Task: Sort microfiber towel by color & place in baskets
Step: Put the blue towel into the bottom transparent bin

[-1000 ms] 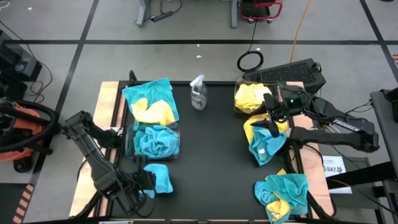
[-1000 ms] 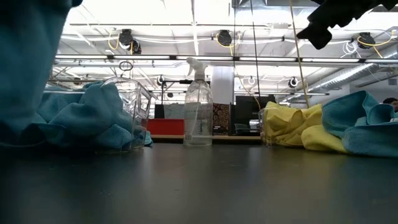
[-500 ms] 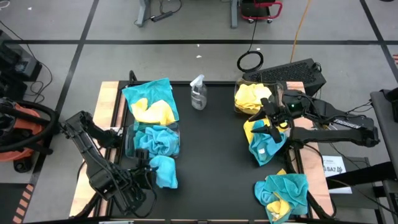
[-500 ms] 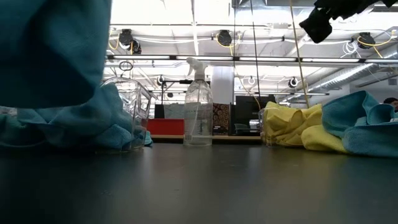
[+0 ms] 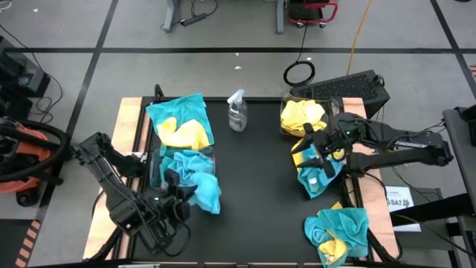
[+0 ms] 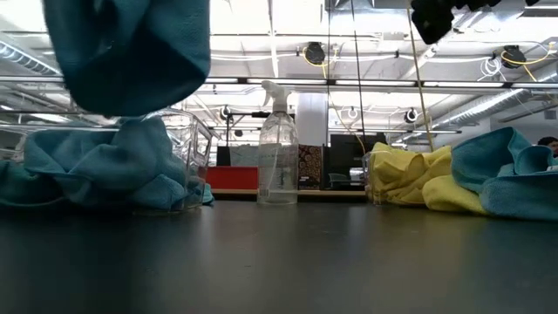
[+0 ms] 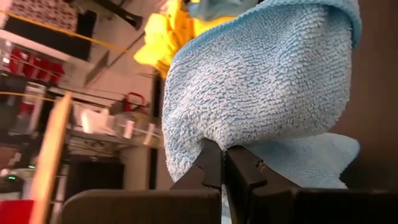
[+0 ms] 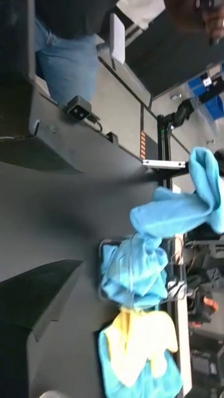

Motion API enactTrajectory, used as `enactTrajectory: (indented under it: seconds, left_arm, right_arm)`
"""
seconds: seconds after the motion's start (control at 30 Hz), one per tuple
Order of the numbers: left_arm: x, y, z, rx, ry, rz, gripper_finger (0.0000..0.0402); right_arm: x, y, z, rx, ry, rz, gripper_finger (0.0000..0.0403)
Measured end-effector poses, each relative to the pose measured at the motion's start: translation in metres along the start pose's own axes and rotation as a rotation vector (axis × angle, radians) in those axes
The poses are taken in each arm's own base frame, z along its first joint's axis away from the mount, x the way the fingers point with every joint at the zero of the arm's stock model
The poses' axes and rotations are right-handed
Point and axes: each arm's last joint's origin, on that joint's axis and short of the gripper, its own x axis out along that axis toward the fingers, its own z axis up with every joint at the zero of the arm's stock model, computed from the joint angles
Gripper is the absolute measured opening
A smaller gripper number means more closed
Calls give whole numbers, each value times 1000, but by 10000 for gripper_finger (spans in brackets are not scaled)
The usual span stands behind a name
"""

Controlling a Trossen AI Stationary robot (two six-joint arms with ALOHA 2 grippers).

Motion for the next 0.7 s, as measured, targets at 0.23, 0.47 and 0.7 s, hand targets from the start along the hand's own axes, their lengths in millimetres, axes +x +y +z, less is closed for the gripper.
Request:
enactTrajectory:
  seconds: [0.23, 0.47, 0.7]
  left_arm:
    - [12, 9, 6, 41, -5, 62, 1]
    - [26, 17, 17, 90, -28, 98, 1]
    - [42, 28, 32, 141, -56, 137, 1]
  right_arm:
    - [26, -1, 8, -44, -40, 46, 231]
    - [54, -6, 10, -72, -54, 67, 231]
    - [81, -10, 14, -70, -119, 54, 240]
